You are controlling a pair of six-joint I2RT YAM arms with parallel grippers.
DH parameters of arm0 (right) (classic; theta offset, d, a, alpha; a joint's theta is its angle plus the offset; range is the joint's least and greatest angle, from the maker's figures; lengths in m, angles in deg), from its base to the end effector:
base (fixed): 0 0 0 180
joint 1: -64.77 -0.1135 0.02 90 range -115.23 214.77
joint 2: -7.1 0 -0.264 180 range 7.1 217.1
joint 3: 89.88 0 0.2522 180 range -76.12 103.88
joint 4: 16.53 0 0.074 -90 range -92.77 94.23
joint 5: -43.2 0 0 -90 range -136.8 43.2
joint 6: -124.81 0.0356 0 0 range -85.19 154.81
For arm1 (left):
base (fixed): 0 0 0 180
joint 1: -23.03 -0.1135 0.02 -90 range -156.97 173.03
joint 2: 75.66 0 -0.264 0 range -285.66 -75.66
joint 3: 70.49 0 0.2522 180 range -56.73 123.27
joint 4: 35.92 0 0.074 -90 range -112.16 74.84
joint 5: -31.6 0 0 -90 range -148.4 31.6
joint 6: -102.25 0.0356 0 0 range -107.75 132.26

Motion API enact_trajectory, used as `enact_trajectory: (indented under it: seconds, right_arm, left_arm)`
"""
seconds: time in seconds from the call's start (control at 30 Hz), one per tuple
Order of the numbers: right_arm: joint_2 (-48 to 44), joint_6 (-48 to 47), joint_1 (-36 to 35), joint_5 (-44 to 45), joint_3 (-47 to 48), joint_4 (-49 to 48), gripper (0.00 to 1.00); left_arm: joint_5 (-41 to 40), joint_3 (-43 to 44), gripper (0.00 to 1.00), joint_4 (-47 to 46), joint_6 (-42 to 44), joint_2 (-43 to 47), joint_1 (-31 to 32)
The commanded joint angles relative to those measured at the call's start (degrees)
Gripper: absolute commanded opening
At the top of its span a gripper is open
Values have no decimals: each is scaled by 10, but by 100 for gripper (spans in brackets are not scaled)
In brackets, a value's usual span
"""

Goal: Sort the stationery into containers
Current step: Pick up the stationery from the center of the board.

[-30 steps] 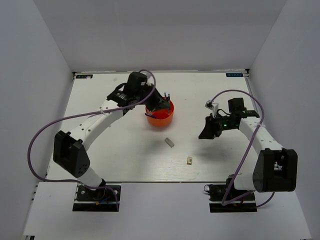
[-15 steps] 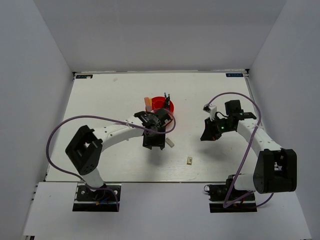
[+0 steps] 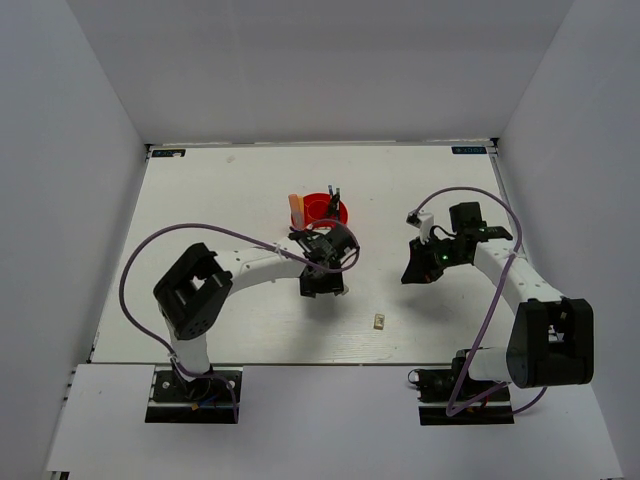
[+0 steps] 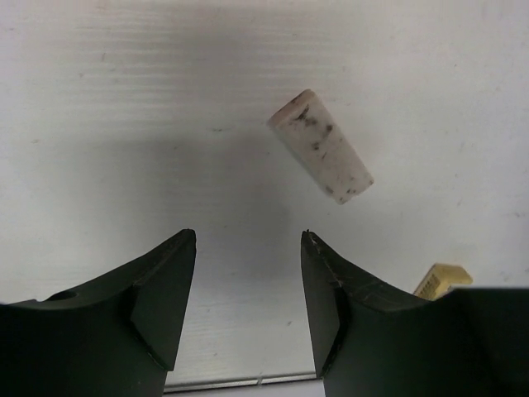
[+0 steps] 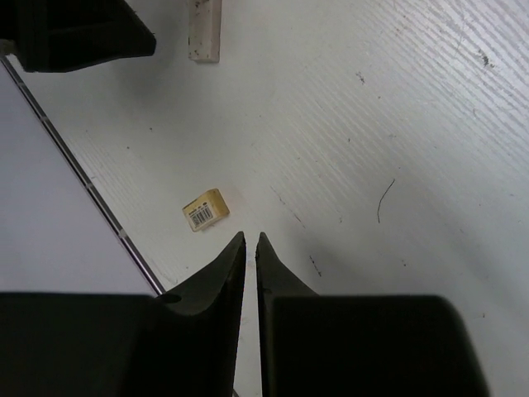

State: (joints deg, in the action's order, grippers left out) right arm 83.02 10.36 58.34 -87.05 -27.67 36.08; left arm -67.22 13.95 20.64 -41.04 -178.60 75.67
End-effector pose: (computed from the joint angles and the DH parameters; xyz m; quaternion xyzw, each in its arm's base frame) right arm 0.2373 0.0499 0.2171 -0.3127 0.8670 0.3024 0.2430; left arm 0.2146 -0.2720 0.1853 -0.0156 0.9885 -0.0576 0.1389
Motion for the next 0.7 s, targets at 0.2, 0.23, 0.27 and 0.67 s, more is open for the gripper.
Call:
enact_trajectory:
  seconds: [0.2,0.23,0.27,0.67]
  right_arm:
    - [-17,-7,4,-10,-9,-1,13]
    - [-18,-9,4,-10,-12,-1,13]
    - [-18,-10,5,-11,-13,-2,13]
    - [-27,-15,7,-19,-14,3,13]
  left_arm:
    - [-124,20,64,-68,-114,-28,43]
    - [-128,10,64,-78,-120,-27,43]
    - [-129,7,64,-85,-126,-28,43]
    - [-153,9,64,-85,-218,-42,44]
